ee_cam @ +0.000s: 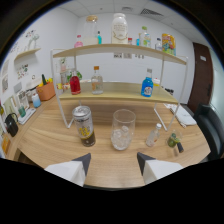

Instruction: Make me a cup of Mojito.

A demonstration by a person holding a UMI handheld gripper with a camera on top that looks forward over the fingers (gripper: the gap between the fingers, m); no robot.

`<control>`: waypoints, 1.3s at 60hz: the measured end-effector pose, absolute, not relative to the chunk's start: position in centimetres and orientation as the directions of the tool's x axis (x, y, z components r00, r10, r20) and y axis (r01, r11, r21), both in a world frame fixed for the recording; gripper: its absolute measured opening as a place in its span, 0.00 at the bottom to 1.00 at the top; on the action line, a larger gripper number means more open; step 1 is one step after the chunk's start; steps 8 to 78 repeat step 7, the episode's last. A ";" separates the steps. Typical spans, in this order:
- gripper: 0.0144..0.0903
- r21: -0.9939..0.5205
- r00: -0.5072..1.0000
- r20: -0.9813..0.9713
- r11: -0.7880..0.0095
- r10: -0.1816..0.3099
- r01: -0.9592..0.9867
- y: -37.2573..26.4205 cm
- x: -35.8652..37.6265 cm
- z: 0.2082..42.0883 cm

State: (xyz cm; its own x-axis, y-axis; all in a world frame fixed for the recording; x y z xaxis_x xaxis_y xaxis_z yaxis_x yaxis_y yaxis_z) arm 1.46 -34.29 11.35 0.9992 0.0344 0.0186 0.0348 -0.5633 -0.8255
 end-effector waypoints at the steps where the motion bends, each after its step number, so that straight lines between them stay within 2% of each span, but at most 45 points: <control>1: 0.94 -0.825 0.999 0.019 -0.564 0.035 0.036 -34.3 1.5 11.3; 78: 0.94 -0.826 0.999 0.020 -0.563 0.036 0.037 -34.3 1.5 11.4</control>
